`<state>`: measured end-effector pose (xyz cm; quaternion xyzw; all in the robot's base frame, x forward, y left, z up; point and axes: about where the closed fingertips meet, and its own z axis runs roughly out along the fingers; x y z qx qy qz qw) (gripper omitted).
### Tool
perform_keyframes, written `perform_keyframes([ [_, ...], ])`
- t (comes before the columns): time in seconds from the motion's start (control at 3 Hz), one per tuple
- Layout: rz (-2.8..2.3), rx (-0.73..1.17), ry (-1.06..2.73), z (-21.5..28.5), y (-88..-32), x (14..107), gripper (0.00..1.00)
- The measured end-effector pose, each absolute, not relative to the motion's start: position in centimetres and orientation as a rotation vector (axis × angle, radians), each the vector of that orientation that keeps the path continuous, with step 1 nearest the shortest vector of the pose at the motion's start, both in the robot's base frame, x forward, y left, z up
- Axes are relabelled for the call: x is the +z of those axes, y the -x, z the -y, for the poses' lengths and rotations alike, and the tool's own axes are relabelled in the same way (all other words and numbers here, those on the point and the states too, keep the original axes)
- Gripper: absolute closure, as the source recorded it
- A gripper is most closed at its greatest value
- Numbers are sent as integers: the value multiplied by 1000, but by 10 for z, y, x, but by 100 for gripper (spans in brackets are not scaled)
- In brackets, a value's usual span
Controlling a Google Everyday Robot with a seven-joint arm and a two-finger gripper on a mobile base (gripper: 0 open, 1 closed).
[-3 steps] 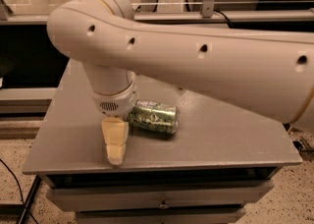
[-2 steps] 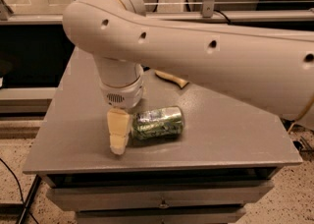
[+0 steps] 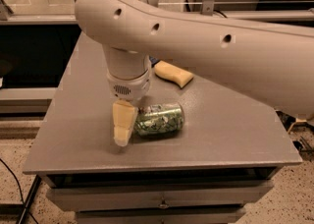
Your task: Place green can upright
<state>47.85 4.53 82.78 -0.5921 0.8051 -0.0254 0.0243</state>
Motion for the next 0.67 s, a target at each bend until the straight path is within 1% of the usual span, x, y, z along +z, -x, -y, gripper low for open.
perform_keyframes([
  [0.67,-2291,5,1967,-35,-465,828,0],
])
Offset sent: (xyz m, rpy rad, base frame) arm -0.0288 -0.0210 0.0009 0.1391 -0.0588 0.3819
